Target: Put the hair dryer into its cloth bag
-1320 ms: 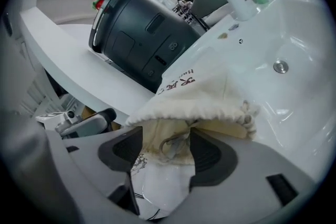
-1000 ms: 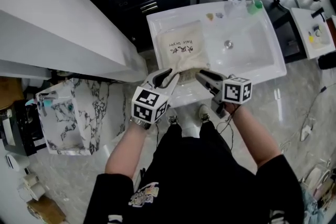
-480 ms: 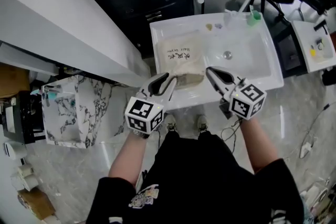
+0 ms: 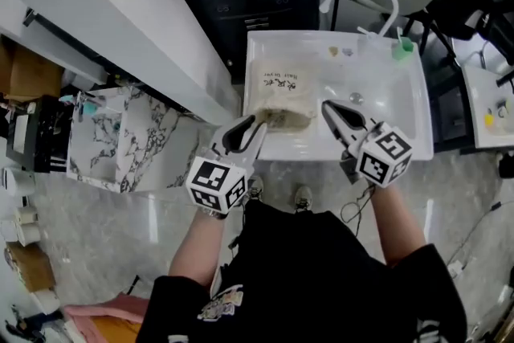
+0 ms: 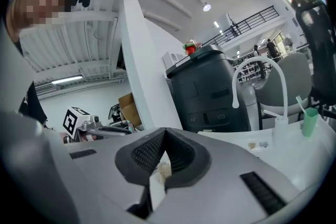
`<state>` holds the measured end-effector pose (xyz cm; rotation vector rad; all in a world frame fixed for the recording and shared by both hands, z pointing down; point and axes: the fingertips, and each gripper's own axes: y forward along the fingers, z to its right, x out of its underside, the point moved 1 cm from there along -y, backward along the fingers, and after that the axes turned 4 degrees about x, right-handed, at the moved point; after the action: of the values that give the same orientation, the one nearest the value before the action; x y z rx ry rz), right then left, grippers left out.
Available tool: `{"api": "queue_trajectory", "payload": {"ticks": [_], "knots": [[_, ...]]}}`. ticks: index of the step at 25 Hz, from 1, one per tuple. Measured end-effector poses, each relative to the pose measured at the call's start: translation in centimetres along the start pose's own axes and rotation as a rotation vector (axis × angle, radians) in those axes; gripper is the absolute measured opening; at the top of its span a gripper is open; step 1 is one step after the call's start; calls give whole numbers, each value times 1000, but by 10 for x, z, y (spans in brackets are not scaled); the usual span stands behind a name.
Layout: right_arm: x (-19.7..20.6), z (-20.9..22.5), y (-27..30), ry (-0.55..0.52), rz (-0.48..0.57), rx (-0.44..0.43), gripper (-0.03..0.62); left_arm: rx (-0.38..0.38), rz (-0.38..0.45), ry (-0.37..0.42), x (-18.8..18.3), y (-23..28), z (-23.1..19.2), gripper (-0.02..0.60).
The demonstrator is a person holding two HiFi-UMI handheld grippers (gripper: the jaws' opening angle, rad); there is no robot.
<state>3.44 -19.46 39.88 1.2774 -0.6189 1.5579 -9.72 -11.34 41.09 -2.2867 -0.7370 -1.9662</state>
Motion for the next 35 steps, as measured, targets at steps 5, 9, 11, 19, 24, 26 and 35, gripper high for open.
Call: {"api": "queue_trajectory", "payload": {"ticks": [5, 9, 11, 19, 24, 26, 35], "knots": [[4, -7, -2, -3, -26, -74, -3, -85, 11, -33, 11, -21, 16, 95], [11, -22, 5, 17, -47, -122, -3, -137, 12, -48, 19, -46, 23, 86], [14, -34, 10, 27, -57, -143, -2, -165, 18, -53, 20, -62, 21, 66], [25, -83, 19, 22, -64, -167, -2, -202, 48, -52, 26, -115, 13, 5], [31, -109, 7, 19, -49, -116, -3, -137, 41, -45, 29, -132, 16, 3], [34, -116, -4, 25, -37, -79, -2, -96, 35, -35, 30, -135, 20, 3], [54, -137, -64, 34, 17, 103, -2, 87, 20, 10, 39, -142, 59, 3]]}}
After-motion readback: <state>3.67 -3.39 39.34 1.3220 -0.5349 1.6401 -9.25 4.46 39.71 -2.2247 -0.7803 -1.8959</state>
